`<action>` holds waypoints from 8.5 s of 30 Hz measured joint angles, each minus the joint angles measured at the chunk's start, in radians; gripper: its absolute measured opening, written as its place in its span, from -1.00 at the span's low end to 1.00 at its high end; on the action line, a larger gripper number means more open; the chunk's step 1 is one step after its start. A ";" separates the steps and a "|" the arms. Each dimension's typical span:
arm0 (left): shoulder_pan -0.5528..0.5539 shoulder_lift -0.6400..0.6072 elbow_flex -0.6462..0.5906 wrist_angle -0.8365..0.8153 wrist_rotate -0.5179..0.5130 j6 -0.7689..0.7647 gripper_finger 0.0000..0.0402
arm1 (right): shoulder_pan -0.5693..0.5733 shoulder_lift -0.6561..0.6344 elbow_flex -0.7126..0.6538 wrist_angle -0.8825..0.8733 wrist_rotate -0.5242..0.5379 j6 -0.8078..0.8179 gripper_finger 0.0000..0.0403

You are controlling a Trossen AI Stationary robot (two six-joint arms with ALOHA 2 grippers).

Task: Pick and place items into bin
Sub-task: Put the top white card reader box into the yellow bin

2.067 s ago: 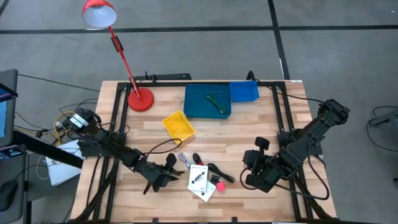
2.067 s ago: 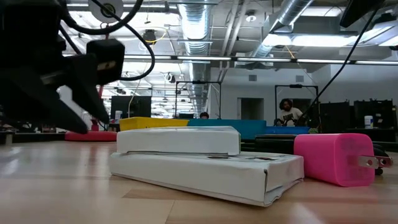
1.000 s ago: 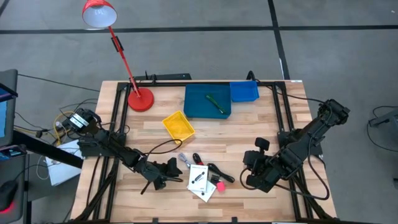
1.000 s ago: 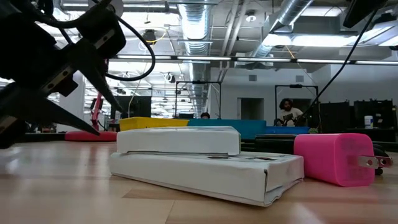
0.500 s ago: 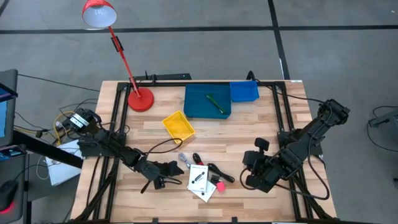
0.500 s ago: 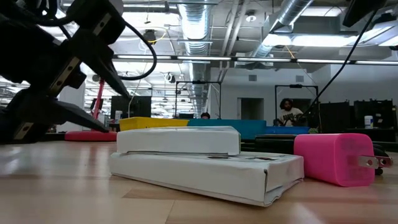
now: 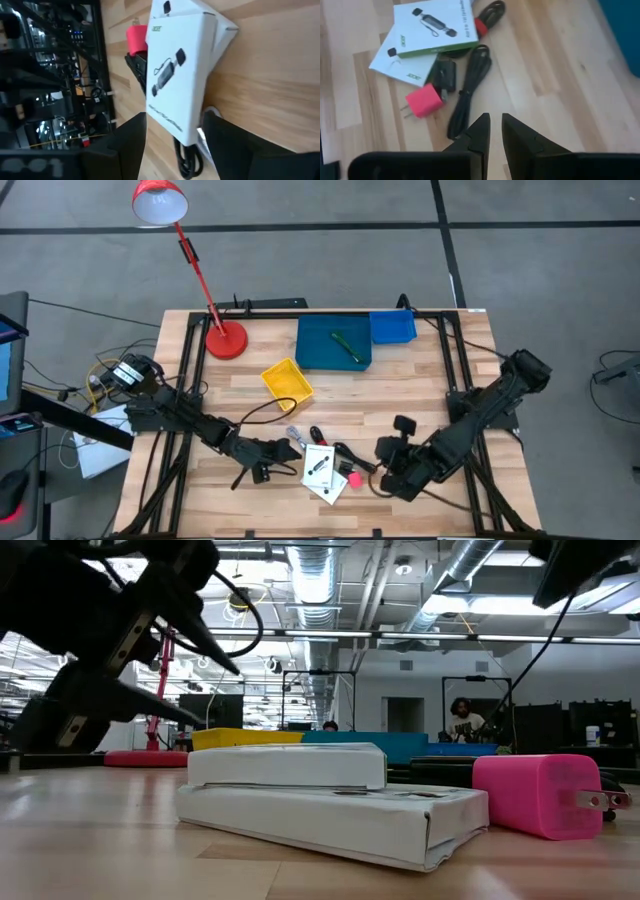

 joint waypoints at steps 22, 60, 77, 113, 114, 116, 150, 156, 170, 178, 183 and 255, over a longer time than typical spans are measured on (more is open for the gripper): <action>0.018 0.039 0.018 -0.085 0.051 -0.002 -0.05 | -0.061 0.110 0.001 0.298 -0.039 -0.145 -0.78; 0.043 0.243 0.201 -0.144 0.040 -0.061 -0.14 | -0.155 0.194 0.006 0.412 -0.229 -0.234 -0.78; 0.014 0.245 0.199 -0.149 0.021 -0.075 -0.98 | -0.170 0.240 0.001 0.461 -0.294 -0.271 -0.78; -0.086 0.246 0.199 -0.105 -0.186 -0.107 -1.00 | -0.193 0.240 0.001 0.455 -0.375 -0.277 -0.78; -0.086 0.246 0.199 -0.105 -0.187 -0.112 -1.00 | -0.198 0.240 0.001 0.456 -0.376 -0.277 -0.78; -0.086 0.245 0.199 -0.108 -0.187 -0.123 -1.00 | -0.205 0.240 0.001 0.455 -0.376 -0.278 -0.78; -0.074 0.244 0.201 -0.151 -0.189 -0.171 -0.69 | -0.248 0.333 0.009 0.516 -0.454 -0.348 -0.83; -0.074 0.244 0.200 -0.158 -0.169 -0.181 -0.47 | -0.255 0.335 0.009 0.532 -0.455 -0.356 -0.88; -0.030 0.244 0.199 -0.169 -0.099 -0.196 -0.31 | -0.269 0.337 0.008 0.566 -0.456 -0.364 -0.91; -0.024 0.245 0.199 -0.128 -0.075 -0.171 -0.31 | -0.269 0.337 0.008 0.605 -0.457 -0.383 -0.92; -0.024 0.245 0.199 -0.112 -0.074 -0.170 -0.32 | -0.281 0.337 0.008 0.624 -0.480 -0.390 -0.92; -0.024 0.245 0.199 -0.122 -0.053 -0.185 -0.32 | -0.263 0.457 0.127 0.545 -0.614 -0.387 -0.92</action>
